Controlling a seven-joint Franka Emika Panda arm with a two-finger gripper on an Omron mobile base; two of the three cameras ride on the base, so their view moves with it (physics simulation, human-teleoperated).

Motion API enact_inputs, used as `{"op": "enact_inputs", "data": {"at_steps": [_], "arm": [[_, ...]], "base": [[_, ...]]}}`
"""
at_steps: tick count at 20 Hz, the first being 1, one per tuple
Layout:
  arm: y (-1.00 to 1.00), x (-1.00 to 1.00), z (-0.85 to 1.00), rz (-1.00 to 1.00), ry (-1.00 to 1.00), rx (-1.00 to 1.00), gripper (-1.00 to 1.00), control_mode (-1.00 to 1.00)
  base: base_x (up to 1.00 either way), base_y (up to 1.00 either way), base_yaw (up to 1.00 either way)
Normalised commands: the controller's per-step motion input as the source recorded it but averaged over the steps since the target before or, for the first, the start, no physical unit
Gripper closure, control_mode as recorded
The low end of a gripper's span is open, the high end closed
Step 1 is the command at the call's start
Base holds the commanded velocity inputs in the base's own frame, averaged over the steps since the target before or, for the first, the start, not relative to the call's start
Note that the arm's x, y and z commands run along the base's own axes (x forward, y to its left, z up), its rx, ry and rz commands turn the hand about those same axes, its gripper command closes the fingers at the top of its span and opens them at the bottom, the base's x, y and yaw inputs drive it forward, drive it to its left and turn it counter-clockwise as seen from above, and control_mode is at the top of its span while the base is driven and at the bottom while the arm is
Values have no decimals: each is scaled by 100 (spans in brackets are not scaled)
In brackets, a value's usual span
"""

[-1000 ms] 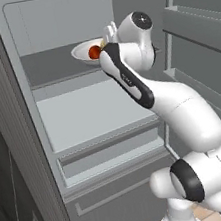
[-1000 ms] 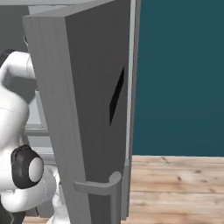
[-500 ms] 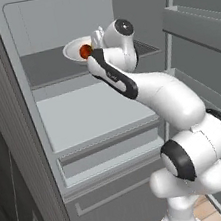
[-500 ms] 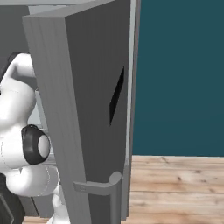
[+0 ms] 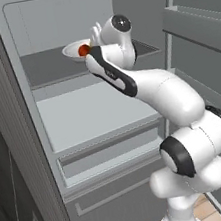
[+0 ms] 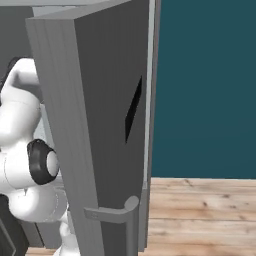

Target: Place the bowl with the potato and tomato on the top shelf of the fridge. Place the bowl with the steak and fish on the second highest shelf of the fridge.

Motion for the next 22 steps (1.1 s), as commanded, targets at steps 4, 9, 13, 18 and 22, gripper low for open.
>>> {"op": "enact_inputs", "data": {"at_steps": [4,9,13,18,22], "arm": [[13,-97,24,0,-24,0,-100,-100],[7,-100,9,-1,-21,0,-100,-100],[0,-100,0,0,-12,0,-100,-100],[5,-100,-37,0,6,-7,-100,-100],[2,-100,-82,9,42,-16,-100,-100]], "base": [[0,0,0],[0,0,0],[0,0,0],[0,0,0],[0,0,0]]}}
